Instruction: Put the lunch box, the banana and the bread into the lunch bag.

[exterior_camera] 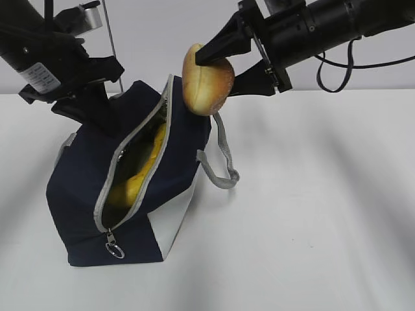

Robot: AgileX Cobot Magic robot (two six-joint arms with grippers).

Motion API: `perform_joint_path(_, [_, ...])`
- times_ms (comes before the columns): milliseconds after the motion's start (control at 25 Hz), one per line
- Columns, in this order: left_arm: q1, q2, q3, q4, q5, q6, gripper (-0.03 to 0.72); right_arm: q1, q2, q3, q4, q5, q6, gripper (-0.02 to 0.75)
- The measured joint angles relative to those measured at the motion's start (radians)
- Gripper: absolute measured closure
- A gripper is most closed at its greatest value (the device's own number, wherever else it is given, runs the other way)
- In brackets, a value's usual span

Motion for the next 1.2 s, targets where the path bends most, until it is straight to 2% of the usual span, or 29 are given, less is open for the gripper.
perform_joint_path(400, [0.0,0.0,0.0,-0.002,-0.001,0.0,0.691,0.148,0.039,0.0,0.026,-0.044,-0.044,0.164])
perform_joint_path(720, [0.0,0.0,0.0,-0.005,-0.001,0.0,0.691,0.159,0.144,0.0,-0.059,-0.067,0.022,0.164])
perform_joint_path(960, [0.0,0.0,0.0,-0.015,-0.003,0.0,0.691,0.212,0.152,-0.002,-0.058,-0.127,0.039,0.164])
perform_joint_path(1200, [0.0,0.0,0.0,-0.026,-0.005,0.001,0.691,0.245,0.17,-0.031,-0.035,-0.153,0.037,0.089])
